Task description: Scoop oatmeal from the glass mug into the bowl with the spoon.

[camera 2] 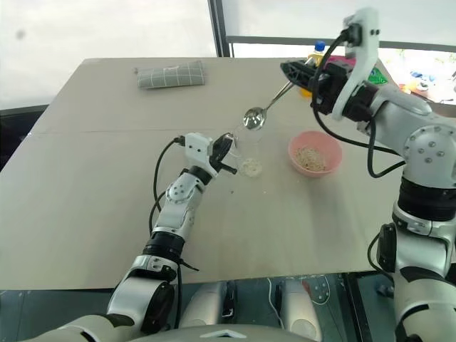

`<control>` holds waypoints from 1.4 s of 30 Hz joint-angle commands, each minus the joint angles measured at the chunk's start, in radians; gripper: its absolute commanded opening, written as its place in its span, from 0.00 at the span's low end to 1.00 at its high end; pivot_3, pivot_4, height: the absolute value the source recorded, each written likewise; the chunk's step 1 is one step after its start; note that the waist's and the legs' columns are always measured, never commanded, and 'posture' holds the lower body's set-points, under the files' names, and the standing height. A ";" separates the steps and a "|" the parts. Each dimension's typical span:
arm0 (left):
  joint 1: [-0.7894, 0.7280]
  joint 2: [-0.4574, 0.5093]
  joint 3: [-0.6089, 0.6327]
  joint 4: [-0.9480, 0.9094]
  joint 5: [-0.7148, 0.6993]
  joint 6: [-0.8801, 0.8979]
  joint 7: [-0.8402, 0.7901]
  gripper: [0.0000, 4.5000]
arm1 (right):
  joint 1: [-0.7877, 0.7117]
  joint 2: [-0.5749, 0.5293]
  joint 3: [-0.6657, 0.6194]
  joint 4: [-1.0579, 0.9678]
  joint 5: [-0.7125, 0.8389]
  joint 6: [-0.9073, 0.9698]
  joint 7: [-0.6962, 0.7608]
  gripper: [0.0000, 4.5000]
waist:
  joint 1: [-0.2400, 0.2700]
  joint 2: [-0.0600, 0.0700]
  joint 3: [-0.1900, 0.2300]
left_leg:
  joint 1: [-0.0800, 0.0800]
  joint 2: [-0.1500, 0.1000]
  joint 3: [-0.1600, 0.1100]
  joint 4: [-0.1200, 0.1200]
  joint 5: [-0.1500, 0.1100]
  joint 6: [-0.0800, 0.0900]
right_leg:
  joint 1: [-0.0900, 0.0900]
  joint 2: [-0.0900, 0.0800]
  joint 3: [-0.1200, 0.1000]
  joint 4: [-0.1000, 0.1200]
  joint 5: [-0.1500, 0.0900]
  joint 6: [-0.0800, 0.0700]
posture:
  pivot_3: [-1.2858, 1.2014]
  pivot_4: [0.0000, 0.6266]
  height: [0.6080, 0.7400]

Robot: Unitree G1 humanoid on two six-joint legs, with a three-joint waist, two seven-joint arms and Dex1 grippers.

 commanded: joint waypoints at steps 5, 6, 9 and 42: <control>-0.007 0.003 -0.004 -0.052 -0.005 0.013 0.002 0.01 | 0.010 0.002 0.114 -0.054 -0.125 -0.044 0.079 0.00 | -0.001 0.000 0.000 | 0.000 0.000 0.000 0.000 0.000 0.000 | 0.000 0.000 0.000 0.000 0.000 0.000 | 0.52 0.24 1.00; -0.007 0.004 -0.004 -0.055 -0.007 0.017 -0.001 0.01 | 0.009 0.012 0.126 -0.048 -0.146 -0.057 0.080 0.00 | -0.002 0.000 0.000 | 0.000 0.000 0.000 0.000 0.000 0.000 | 0.000 0.000 0.000 0.000 0.000 0.000 | 0.52 0.24 1.00; -0.006 0.004 -0.005 -0.063 -0.020 0.033 -0.017 0.01 | 0.005 0.036 0.142 -0.028 -0.188 -0.082 0.091 0.00 | -0.002 0.000 0.000 | 0.000 0.000 0.000 0.000 0.000 0.000 | 0.000 0.000 0.000 0.000 0.000 0.000 | 0.52 0.24 1.00; 0.056 0.017 -0.013 -0.172 -0.011 0.040 -0.022 0.42 | 0.008 0.142 0.106 0.053 -0.408 -0.200 0.073 0.59 | -0.003 0.000 0.000 | 0.000 0.000 0.000 0.000 0.000 0.000 | 0.000 0.000 0.000 0.001 0.000 0.000 | 0.52 0.24 1.00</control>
